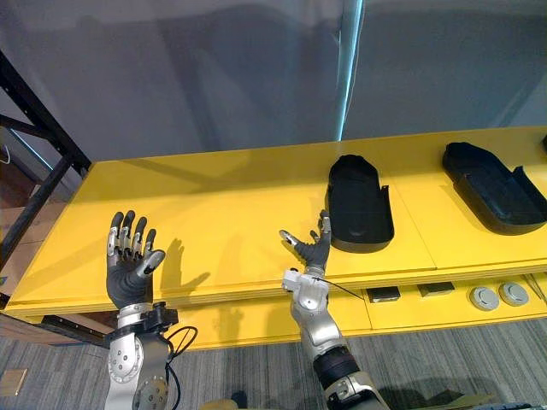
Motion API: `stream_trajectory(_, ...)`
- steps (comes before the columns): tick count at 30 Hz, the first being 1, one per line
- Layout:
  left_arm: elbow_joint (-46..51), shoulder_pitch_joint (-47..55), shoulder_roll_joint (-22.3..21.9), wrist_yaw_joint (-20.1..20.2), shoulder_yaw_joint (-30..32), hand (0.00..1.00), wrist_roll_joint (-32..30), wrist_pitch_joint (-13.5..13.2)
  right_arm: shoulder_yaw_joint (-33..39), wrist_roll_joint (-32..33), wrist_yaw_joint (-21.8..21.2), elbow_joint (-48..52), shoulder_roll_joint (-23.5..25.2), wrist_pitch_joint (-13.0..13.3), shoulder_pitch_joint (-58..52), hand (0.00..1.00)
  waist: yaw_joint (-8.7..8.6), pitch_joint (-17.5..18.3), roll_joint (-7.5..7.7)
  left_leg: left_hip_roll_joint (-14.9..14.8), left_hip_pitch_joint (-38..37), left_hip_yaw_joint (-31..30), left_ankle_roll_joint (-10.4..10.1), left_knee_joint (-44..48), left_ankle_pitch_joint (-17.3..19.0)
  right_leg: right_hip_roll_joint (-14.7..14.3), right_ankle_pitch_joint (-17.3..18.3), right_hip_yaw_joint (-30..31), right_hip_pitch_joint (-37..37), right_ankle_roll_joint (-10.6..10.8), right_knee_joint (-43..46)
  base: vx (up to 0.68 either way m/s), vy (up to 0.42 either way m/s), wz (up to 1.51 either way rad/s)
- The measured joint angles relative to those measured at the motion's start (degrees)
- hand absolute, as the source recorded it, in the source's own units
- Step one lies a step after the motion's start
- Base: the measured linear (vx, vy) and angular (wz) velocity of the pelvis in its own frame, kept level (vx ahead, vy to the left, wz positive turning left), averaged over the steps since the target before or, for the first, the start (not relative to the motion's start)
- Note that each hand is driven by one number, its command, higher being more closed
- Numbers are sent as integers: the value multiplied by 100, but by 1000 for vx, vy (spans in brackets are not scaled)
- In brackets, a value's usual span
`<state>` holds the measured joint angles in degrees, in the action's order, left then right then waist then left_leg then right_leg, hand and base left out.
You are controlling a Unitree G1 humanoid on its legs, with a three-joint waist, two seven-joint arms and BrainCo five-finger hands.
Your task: Walk over and take plastic housings, then place them on the shelf
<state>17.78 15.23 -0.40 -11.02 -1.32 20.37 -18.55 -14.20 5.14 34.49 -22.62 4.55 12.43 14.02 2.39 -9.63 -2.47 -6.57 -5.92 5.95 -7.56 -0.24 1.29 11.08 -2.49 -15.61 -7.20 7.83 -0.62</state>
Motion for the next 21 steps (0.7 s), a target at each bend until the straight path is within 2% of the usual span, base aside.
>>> stream_trajectory(8, 1, 0, 0, 39, 0, 0, 0, 4, 173, -150, -84, 174, -60, 0, -89, 0, -7, -95, 48, 8, -6, -3, 1, -28, -2, 5, 0, -4, 1, 1, 1, 0, 0, 0)
stream_trajectory(11, 2, 0, 0, 39, -2, 0, 0, 4, 272, -142, -241, 180, -61, 9, -93, 0, -9, -96, 50, 14, -7, -2, 1, -34, -2, 10, 0, -4, 2, 1, 0, 0, 0, 0)
stream_trajectory(13, 3, 1, 0, 40, 1, 0, 0, 5, 296, -135, -501, 180, -114, 23, -96, 0, -10, -96, 49, 14, -8, -2, 2, -34, -3, 10, 0, -5, 2, 1, 1, 0, 0, 0)
stream_trajectory(17, 7, 0, 0, 113, 14, 0, 1, 6, 218, -2, -1311, 433, -196, 139, -273, 0, -16, -96, 50, 11, -9, 0, 2, -37, -3, 8, 0, -5, 2, 1, 0, 0, 0, 0)
stream_trajectory(18, 12, 1, 0, 115, 17, 0, 0, 7, 183, 83, -1415, 598, -207, 146, -345, 100, -16, -97, 52, 11, -8, 1, 2, -39, -3, 8, 0, -4, 3, 1, -1, 0, 0, 0)
stream_trajectory(21, 31, -1, 0, 117, 74, 0, -7, 21, -9, 204, -1851, 2071, -385, 297, -898, 100, -25, -115, 82, 3, -10, 23, 1, -57, -2, 2, 0, 6, 17, 0, -10, 0, 0, 0)
